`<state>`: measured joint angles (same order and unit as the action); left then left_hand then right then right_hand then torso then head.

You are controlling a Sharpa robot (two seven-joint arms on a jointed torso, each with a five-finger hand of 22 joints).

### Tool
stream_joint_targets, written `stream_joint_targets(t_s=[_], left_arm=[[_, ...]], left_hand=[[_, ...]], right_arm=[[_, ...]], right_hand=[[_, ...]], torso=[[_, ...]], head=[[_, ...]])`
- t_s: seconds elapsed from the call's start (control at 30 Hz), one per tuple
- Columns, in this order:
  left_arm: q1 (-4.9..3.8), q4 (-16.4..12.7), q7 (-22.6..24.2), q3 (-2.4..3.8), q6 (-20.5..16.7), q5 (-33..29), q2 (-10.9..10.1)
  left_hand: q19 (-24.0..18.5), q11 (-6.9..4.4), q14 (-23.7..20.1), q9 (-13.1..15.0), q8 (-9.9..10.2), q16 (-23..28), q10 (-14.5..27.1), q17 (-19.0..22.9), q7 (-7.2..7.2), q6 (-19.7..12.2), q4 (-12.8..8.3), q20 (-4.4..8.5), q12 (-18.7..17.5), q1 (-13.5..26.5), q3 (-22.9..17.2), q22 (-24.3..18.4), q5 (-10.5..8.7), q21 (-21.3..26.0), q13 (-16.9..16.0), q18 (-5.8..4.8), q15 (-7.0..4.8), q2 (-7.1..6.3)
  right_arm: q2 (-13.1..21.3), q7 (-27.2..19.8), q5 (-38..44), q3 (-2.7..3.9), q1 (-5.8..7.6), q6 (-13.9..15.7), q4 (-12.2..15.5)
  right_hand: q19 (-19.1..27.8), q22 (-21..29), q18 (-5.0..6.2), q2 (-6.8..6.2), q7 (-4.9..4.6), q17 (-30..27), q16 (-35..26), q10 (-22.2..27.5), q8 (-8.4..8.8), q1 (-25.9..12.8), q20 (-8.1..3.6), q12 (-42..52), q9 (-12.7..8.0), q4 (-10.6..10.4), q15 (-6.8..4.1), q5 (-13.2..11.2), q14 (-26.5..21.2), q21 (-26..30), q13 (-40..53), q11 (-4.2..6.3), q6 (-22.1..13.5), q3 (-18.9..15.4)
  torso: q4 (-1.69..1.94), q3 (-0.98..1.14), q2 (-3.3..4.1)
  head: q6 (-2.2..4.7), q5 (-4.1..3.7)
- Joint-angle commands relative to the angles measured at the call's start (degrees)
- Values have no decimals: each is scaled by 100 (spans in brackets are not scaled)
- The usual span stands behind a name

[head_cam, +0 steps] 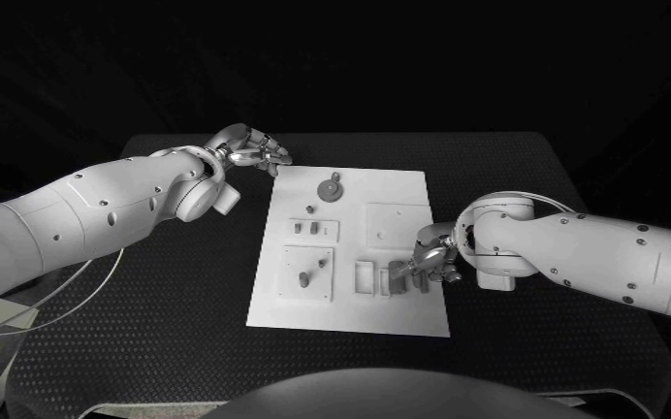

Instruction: Assemble the parts on the task board

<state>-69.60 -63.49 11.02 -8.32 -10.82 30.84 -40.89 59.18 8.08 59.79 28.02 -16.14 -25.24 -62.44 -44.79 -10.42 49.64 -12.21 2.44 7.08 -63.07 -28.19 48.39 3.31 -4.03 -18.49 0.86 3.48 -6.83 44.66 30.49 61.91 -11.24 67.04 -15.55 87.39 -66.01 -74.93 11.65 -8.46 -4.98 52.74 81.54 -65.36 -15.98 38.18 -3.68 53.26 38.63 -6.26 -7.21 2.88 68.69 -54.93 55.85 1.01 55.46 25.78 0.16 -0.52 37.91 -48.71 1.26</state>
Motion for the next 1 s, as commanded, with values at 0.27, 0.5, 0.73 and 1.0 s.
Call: stream_joint_targets(t_s=[0.27, 0.5, 0.73, 1.0], left_arm=[[-2, -15, 54, 1, 96, -40, 7], [-3, -14, 54, 1, 101, -40, 6], [-3, -20, 54, 1, 97, -40, -6], [-3, -20, 53, 1, 87, -40, -9]], left_hand=[[-9, -11, 40, -13, -23, 35, 48, -18, 3, -56, 43, -8, 29, 51, 1, -7, 30, 0, -10, -5, -17, 0], [-10, -11, 41, -14, -22, 40, 53, -23, 3, -58, 48, -8, 34, 54, 2, -8, 30, 0, -13, -5, -17, 2], [-11, -11, 42, -15, -22, 44, 56, -27, 2, -59, 51, -8, 38, 56, 2, -9, 30, 0, -15, -5, -17, 2], [-12, -11, 43, -16, -22, 48, 60, -32, 2, -61, 49, -7, 43, 52, 1, -10, 31, 0, -17, -4, -18, -1]], right_arm=[[-119, -45, -14, -9, -23, 130, -64], [-176, -52, -15, -26, -71, 120, -139], [-262, -48, 29, -68, -118, 224, -257], [-304, -78, 79, -87, -143, 313, -319]], right_hand=[[19, -79, 335, -36, -27, 19, -53, 41, 60, 58, -27, 19, 4, -15, -12, -9, -24, 28, -20, 18, -1, -17], [25, -74, 335, 10, -32, 30, -71, 52, 71, 110, -22, 17, 7, 5, -7, -3, -30, 38, -26, 13, -6, -12], [32, -76, 335, 123, -42, 69, -104, 68, 96, 307, -3, 28, 15, 230, 3, -1, -25, 44, -40, 5, -5, -74], [35, -74, 335, 347, -48, 112, -139, 76, 122, 534, 22, 45, 25, 700, 10, -2, -15, 54, -55, -2, 4, -166]], torso=[[2, 0, 5], [-1, -1, 4], [-1, 4, 2], [0, 2, 1]], head=[[8, 17], [-5, 28], [-4, 45], [3, 45]])
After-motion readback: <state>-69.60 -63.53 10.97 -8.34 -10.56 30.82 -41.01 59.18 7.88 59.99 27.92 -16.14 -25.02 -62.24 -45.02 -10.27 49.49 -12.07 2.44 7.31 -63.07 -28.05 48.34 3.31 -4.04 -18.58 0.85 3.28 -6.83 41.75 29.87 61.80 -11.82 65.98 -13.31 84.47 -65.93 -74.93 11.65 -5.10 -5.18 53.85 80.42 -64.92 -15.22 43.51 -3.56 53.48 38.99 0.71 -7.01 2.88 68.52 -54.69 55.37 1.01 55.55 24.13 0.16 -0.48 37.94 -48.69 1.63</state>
